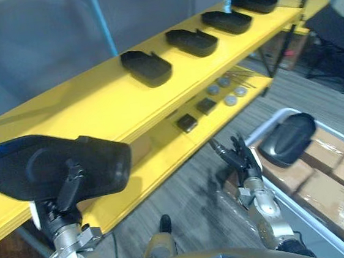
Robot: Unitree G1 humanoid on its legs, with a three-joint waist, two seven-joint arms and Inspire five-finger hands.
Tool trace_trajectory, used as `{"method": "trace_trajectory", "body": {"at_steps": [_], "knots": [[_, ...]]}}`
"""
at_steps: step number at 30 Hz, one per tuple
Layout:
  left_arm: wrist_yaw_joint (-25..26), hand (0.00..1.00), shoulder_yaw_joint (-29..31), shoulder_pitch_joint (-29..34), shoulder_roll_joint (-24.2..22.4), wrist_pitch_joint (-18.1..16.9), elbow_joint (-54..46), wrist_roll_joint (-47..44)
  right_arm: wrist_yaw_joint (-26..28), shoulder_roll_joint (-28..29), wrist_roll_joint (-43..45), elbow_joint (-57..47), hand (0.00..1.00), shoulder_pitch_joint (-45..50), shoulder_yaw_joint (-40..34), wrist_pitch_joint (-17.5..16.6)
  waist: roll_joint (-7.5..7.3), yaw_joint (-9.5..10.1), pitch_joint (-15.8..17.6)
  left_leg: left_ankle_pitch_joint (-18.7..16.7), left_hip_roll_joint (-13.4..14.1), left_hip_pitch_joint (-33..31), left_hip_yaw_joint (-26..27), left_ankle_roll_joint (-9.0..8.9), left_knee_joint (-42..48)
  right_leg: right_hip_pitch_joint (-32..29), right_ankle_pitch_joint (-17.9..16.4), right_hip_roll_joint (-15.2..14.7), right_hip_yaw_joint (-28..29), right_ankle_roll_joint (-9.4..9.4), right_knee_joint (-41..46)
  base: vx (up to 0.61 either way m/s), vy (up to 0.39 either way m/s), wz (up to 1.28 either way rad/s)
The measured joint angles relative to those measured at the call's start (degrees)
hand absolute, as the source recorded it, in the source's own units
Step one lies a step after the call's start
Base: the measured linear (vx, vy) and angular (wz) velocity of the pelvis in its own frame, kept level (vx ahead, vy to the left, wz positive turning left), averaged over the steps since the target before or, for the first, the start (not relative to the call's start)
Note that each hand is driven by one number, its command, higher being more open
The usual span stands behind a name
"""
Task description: Walk over and take three plastic housings, then place them on the shelf
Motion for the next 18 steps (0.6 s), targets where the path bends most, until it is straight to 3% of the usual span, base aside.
{"method": "trace_trajectory", "body": {"at_steps": [8, 10, 15, 16, 18], "knots": [[2.39, 0.00, -1.77, -1.88, 1.31, -1.65, -3.47, 0.91, 6.75, -0.86, -2.15, -2.07, 1.00, 4.25, -4.08, -0.78, 0.71, -3.37, 2.46, -0.35, 1.46, 1.68, 5.42, -0.04, -0.47, -4.62, -1.01, -1.33, 9.15, -0.19, 2.67, -0.10, 0.054, -0.35], [3.05, 0.00, -2.20, -3.33, 1.47, -1.66, -3.49, 3.38, 6.81, -1.68, -2.13, -3.68, 1.00, 4.01, -4.17, -1.57, 0.84, -3.30, 2.81, -1.19, 1.96, 0.35, 5.55, 0.33, 1.40, -6.44, -2.08, -1.86, 10.16, -0.33, 4.81, -0.07, 0.019, -0.18], [3.18, 0.00, -1.73, -4.27, 3.20, -1.66, -3.89, 7.28, 6.14, -0.78, -2.11, -5.46, 1.00, 0.18, -1.37, -2.42, -0.38, -2.97, 5.03, -8.67, 2.08, -2.18, 4.88, 0.76, 14.33, -5.56, -5.77, -5.17, 11.16, -0.35, 10.80, 0.01, 0.038, -0.04], [2.66, 0.00, -1.34, -5.12, 4.18, -1.58, -4.75, 7.32, 5.56, 0.67, -2.12, -6.64, 1.00, -0.05, -1.30, -2.46, -0.64, -2.53, 5.19, -12.57, 1.90, -4.15, 4.33, 2.19, 20.91, -4.67, -6.64, -6.49, 10.73, -1.01, 11.74, 0.07, 0.096, 0.08], [2.70, 0.00, -1.08, -5.54, 5.06, -1.58, -6.66, 7.43, 4.66, 1.98, -2.12, -7.54, 1.00, 0.19, -0.90, -2.57, -1.12, -2.33, 5.38, -16.61, 0.59, -3.94, 4.14, 2.49, 24.42, -2.64, -6.67, -7.68, 10.57, -2.92, 14.36, 0.17, 0.200, 0.33]]}}
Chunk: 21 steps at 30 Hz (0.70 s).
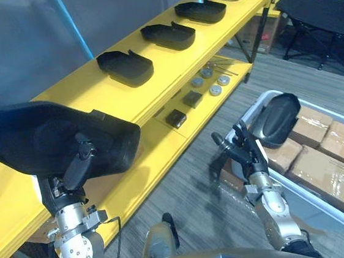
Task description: Walk over and take three plastic housings, then place them on the shelf
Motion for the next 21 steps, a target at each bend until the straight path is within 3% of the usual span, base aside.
{"method": "trace_trajectory", "body": {"at_steps": [1, 2, 3, 4, 5, 6, 7, 9, 11, 12, 14, 15, 16, 17, 18, 19, 21], "knots": [[-0.30, 0.00, 0.00, -2.02, 0.76, 0.13, -0.21, 0.11, -0.70, 0.10, -0.01, -0.22, 1.00, 0.23, 0.16, -0.58, -0.01, -1.20, -0.08, -1.24, -2.01, 0.33, -2.23, -0.21, -0.08, -3.43, 3.71, -2.84, 3.26, -6.21, 9.72, 0.18, 0.204, 0.67], [-0.33, 0.00, 0.01, -2.36, 0.85, 0.13, -0.25, 0.12, -0.74, 0.09, -0.01, -0.22, 1.00, 0.21, 0.19, -0.61, -0.05, -1.22, -0.13, -1.20, -2.31, 0.47, -2.56, -0.16, -0.59, -4.46, 5.05, -3.07, 4.64, -7.19, 11.26, 0.18, 0.224, 0.84], [0.17, 0.00, 0.43, -3.57, 1.76, 0.10, -0.84, 0.06, -0.81, 0.30, -0.08, -0.43, 1.00, -0.27, 0.14, -1.01, 0.20, -1.31, -0.52, -0.52, -3.29, 1.55, -3.57, 0.51, -3.74, -8.26, 8.71, -3.07, 10.77, -6.69, 16.39, 0.13, 0.127, 0.63], [1.21, 0.00, 0.84, -5.27, 3.13, 0.10, -0.88, 0.03, -0.79, 1.02, -0.13, -1.81, 1.00, -0.51, 0.61, -1.12, -0.27, -1.43, -0.33, 0.61, -3.85, 2.14, -6.19, 1.73, -6.66, -11.43, 5.04, 0.01, 14.59, -4.74, 20.01, 0.16, 0.121, 0.72], [1.97, 0.00, 1.01, -5.82, 3.43, 0.11, -0.77, -0.14, -0.73, 1.18, -0.13, -2.64, 1.00, -0.60, 1.07, -1.19, -0.41, -1.56, -0.25, 1.55, -4.19, 2.78, -7.01, 2.56, -8.25, -12.64, 2.50, 1.57, 15.65, -4.38, 20.79, 0.24, 0.045, 0.74], [3.15, 0.00, 1.44, -6.50, 2.98, 0.11, -0.01, -0.17, 0.08, 1.15, -0.13, -4.04, 1.00, -1.15, 1.68, -1.44, -1.03, -1.79, -0.31, 2.31, -4.97, 5.10, -8.40, 2.83, -11.32, -13.81, -1.33, 4.61, 15.53, -5.17, 20.14, 0.28, 0.026, 0.58], [4.06, 0.00, 1.45, -6.55, 2.72, 0.12, 0.95, -0.19, 1.19, 1.04, -0.18, -5.29, 1.00, -1.80, 1.86, -2.19, -0.36, -1.79, 0.01, 2.45, -5.59, 7.50, -9.69, 3.02, -13.47, -14.74, -3.20, 7.03, 15.00, -6.73, 17.78, 0.25, 0.033, 0.53], [4.47, 0.00, 0.39, -6.68, 2.67, 0.13, 1.44, -0.23, 1.54, 0.50, -0.94, -8.48, 1.00, -2.56, 1.86, -4.53, -0.21, -2.50, -0.17, 2.35, -6.39, 8.76, -12.62, 2.90, -14.67, -17.81, -3.83, 9.67, 16.40, -7.52, 13.04, 0.18, -0.002, 0.84], [4.33, 0.00, -1.67, -7.04, 2.48, 0.13, 1.45, -0.34, 1.10, -0.37, -2.53, -13.41, 1.00, -2.57, 1.66, -7.44, 0.07, -3.09, -0.10, 2.11, -6.86, 8.80, -16.74, 2.52, -15.04, -22.26, -3.67, 11.53, 21.93, -7.35, 9.95, 0.24, -0.079, 1.23], [3.98, 0.00, -3.23, -6.97, 2.09, 0.13, 1.49, -0.72, -0.45, -0.50, -3.35, -17.04, 1.00, -2.59, 2.07, -8.91, -0.01, -3.62, -0.17, 1.81, -6.88, 9.03, -19.56, 2.01, -15.04, -23.88, -2.70, 12.80, 26.33, -6.36, 7.38, 0.23, -0.188, 1.37], [3.33, 0.00, -4.65, -6.80, 1.59, 0.12, 1.56, -0.89, -2.96, -0.45, -5.24, -22.76, 1.00, -2.66, 2.77, -10.67, -1.62, -3.81, -1.09, 1.13, -7.49, 9.37, -22.73, 0.12, -14.95, -23.87, 0.10, 13.30, 30.43, -5.62, 0.67, 0.24, -0.272, 1.27], [3.07, 0.00, -4.44, -6.50, 1.71, 0.12, 1.50, -0.92, -4.42, -0.27, -7.06, -26.28, 1.00, -3.02, 3.45, -11.28, -4.38, -3.56, -2.63, 0.22, -8.96, 9.28, -23.93, -1.43, -14.72, -23.73, 3.92, 12.16, 31.16, -5.22, -2.46, 0.20, -0.304, 0.87], [3.03, 0.00, -4.42, -6.38, 1.48, 0.18, 1.58, -1.01, -4.92, -0.39, -8.11, -27.77, 1.00, -3.16, 3.48, -11.44, -5.10, -3.70, -3.10, -0.37, -9.02, 9.22, -24.03, -2.19, -14.20, -23.14, 7.80, 11.54, 30.59, -3.61, -2.27, 0.26, -0.389, 0.97], [2.34, 0.00, -4.67, -5.52, -0.35, 0.25, 1.66, -1.23, -6.83, -1.86, -10.90, -30.11, 1.00, -3.34, 3.32, -12.06, -3.66, -3.52, -3.84, -1.60, -6.46, 9.43, -22.42, -3.08, -12.87, -21.28, 7.23, 12.59, 27.52, -3.82, -2.42, 0.24, -0.358, 0.87], [1.36, 0.00, -4.76, -4.77, -1.51, 0.24, 1.33, -2.50, -8.98, -2.91, -14.14, -32.18, 1.00, -3.30, 2.49, -12.07, -2.35, -3.57, -4.54, -1.60, -3.51, 9.03, -18.34, -3.55, -11.92, -19.42, 6.78, 13.88, 24.84, -4.62, -3.59, 0.23, -0.311, 0.83], [0.73, 0.00, -4.82, -4.67, -1.88, 0.23, 1.29, -3.09, -9.93, -3.44, -15.65, -32.92, 1.00, -3.13, 1.58, -12.05, -1.93, -3.66, -4.79, -1.48, -2.25, 9.04, -15.59, -3.40, -11.92, -18.36, 6.74, 14.31, 23.67, -4.77, -4.25, 0.22, -0.240, 0.93], [-2.21, 0.00, -5.76, -4.90, -2.73, 0.20, 0.62, -5.89, -12.09, -4.15, -18.05, -35.86, 1.00, -0.28, -5.10, -11.81, -1.08, -4.43, -5.37, -1.10, 2.20, 9.45, -3.52, -2.83, -12.58, -14.66, 7.07, 15.53, 18.73, -5.27, -8.17, 0.21, -0.190, 0.91]]}}
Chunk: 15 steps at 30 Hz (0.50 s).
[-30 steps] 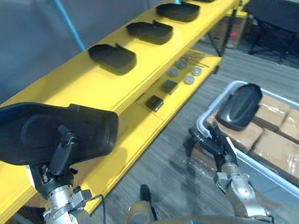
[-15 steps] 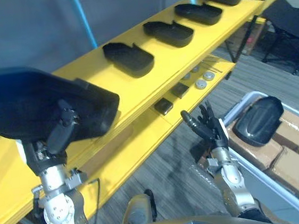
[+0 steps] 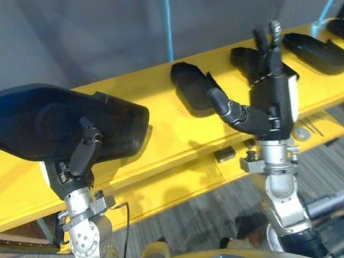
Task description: Walk over and take three plastic housings, then place them on the shelf
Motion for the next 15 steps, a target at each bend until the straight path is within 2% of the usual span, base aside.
{"method": "trace_trajectory", "body": {"at_steps": [1, 2, 3, 4, 7, 9, 15], "knots": [[-0.75, 0.00, -0.27, -0.02, -0.09, -0.18, -0.14, -0.59, -0.04, 0.04, 0.06, -0.61, 1.00, 1.24, -2.00, 0.12, -0.03, -0.02, -0.01, 0.42, 0.93, 0.42, 2.83, 0.44, -0.54, 0.67, 0.01, 0.01, -0.81, -0.01, -0.68, 0.23, -0.121, 0.81], [-1.40, 0.00, -1.58, -0.01, -0.15, -0.23, -0.20, -1.19, 0.73, 0.77, 2.02, -1.50, 1.00, 5.57, -7.75, 1.58, -0.01, -0.54, -0.62, 2.28, 2.26, 1.53, 8.47, -0.96, -2.86, 1.77, 0.01, -0.26, -2.63, -0.01, -2.04, 0.18, -0.038, 0.53], [-1.41, 0.00, -1.72, 0.00, -0.12, -0.24, -0.20, -1.08, 1.27, 1.17, 3.43, -1.45, 1.00, 6.88, -9.16, 2.37, -0.06, -0.62, -0.66, 2.98, 1.97, 2.01, 8.64, -2.13, -3.86, 1.87, 0.05, -0.36, -2.62, 0.05, -2.24, 0.14, 0.021, 0.37], [-1.36, 0.00, -1.74, -0.01, 0.01, -0.27, -0.22, -1.00, 2.02, 1.94, 4.97, -1.36, 1.00, 8.24, -10.46, 3.21, -0.22, -0.67, -0.64, 3.24, 1.69, 2.49, 8.85, -2.56, -4.79, 1.86, 0.09, -0.56, -2.48, 0.12, -2.31, 0.09, 0.065, 0.01], [0.28, 0.00, -1.66, 0.33, 0.71, -0.28, -0.24, -0.59, 5.53, 8.16, 9.89, 0.61, 1.00, 18.28, -13.02, 6.23, -2.01, -1.71, -1.61, 3.45, 0.59, 3.22, 9.87, -2.67, -6.88, 1.86, 0.33, -1.38, -1.79, 0.51, -3.23, 0.09, 0.064, -0.05], [1.47, 0.00, -1.41, 0.85, 1.03, -0.27, -0.24, 0.70, 6.84, 11.06, 10.08, 3.30, 1.00, 22.76, -12.37, 6.59, -2.58, -2.61, -1.94, 3.49, 0.01, 4.33, 10.60, -2.66, -7.87, 2.13, 0.36, -1.91, -1.40, 0.56, -3.28, 0.09, 0.076, -0.15], [2.43, 0.00, -0.91, 1.47, 3.25, -0.28, -0.61, 3.66, 5.54, 13.62, 8.57, 13.21, 1.00, 27.75, -10.31, 9.38, -2.60, -2.93, -2.48, 3.76, -0.99, 7.60, 13.35, -2.46, -10.71, 2.80, 0.57, -2.54, 0.92, 0.92, -3.63, 0.01, 0.039, -0.17]]}}
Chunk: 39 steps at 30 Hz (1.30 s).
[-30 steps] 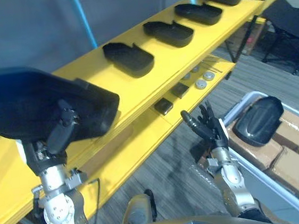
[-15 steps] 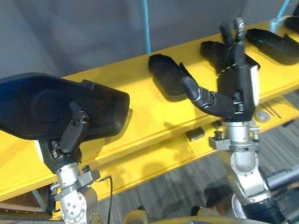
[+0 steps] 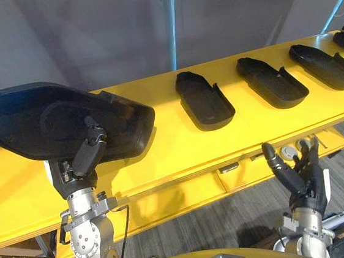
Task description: Walk over and take three plastic housings, then place them on the shelf
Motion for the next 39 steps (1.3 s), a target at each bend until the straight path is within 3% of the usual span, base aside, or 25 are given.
{"method": "trace_trajectory", "body": {"at_steps": [4, 10, 14, 19, 24, 27, 34, 39], "knots": [[-0.18, 0.00, 0.39, 0.00, 3.16, 0.00, -0.32, 0.30, -3.56, -0.04, -2.02, 5.94, 1.00, -0.11, -0.32, 1.59, 0.42, -0.05, -0.99, 0.05, -0.10, 0.22, 0.48, 0.03, -0.86, 0.03, 0.29, 0.09, 0.49, 0.48, -0.61, -0.03, 0.005, -0.07], [-5.95, 0.00, 5.04, -0.60, 12.23, 0.69, -2.37, 2.51, -5.47, -0.86, -2.19, 14.33, 1.00, -0.28, -3.11, 1.91, 1.71, -0.08, -2.02, -0.21, -0.04, 1.13, 1.34, 0.37, -1.04, 0.48, 0.38, 0.16, 1.24, 0.61, -0.61, -0.02, 0.001, -0.06], [-11.37, 0.00, 6.44, -2.69, 20.45, 5.10, -3.60, 4.35, -2.90, -3.51, -4.16, 19.74, 1.00, -0.85, -3.32, 3.54, 2.20, 0.01, -2.25, -0.21, -0.03, 1.32, 1.75, 0.39, -1.03, 0.47, 0.50, 0.19, 1.75, 0.76, -0.61, -0.02, 0.002, -0.03], [-19.91, 0.00, 6.55, -10.80, 32.31, 14.01, 2.09, 4.49, 5.15, -8.18, -4.07, 30.08, 1.00, -4.34, -3.11, 6.65, 3.67, 0.02, -2.60, 0.06, -0.22, 1.43, 1.79, 0.61, -1.14, 0.48, 0.58, 0.18, 1.89, 0.88, -0.51, 0.00, 0.000, 0.00], [-24.18, 0.00, 2.06, -21.71, 37.08, 22.55, 15.12, 3.09, 10.52, -12.27, -4.04, 35.79, 1.00, -7.74, -1.14, 7.91, 5.24, 0.07, -2.89, 1.10, -1.00, 2.05, 1.83, 0.89, -3.22, 0.32, 0.57, 0.01, 1.87, 0.93, -0.51, 0.00, 0.007, 0.01], [-25.90, 0.00, -1.98, -26.28, 38.50, 26.62, 23.13, -3.24, 11.61, -13.79, -3.99, 37.18, 1.00, -10.27, 0.50, 7.91, 5.63, -0.03, -2.75, 1.87, -1.84, 2.13, 2.17, 0.73, -3.89, -0.17, 0.54, -0.31, 2.06, 0.97, -0.26, 0.01, 0.026, 0.00], [-25.81, 0.00, -3.00, -35.86, 38.80, 29.35, 38.18, -11.71, 14.54, -16.04, -4.03, 41.67, 1.00, -16.25, 3.26, 7.87, 5.69, 0.10, -0.98, 2.37, -2.32, 1.97, 2.41, 0.83, -3.81, -2.20, -1.11, -0.85, 3.35, 0.76, 2.90, 0.00, 0.007, -0.01], [-26.85, 0.00, -3.34, -39.22, 38.83, 31.89, 41.70, -19.18, 14.74, -16.31, -4.01, 41.67, 1.00, -17.89, 3.29, 7.86, 5.56, 0.04, 1.45, 3.00, -2.22, 0.92, 1.96, 0.84, -3.81, -4.33, -2.45, -1.12, 3.37, 0.58, 5.76, -0.03, -0.020, 0.03]]}}
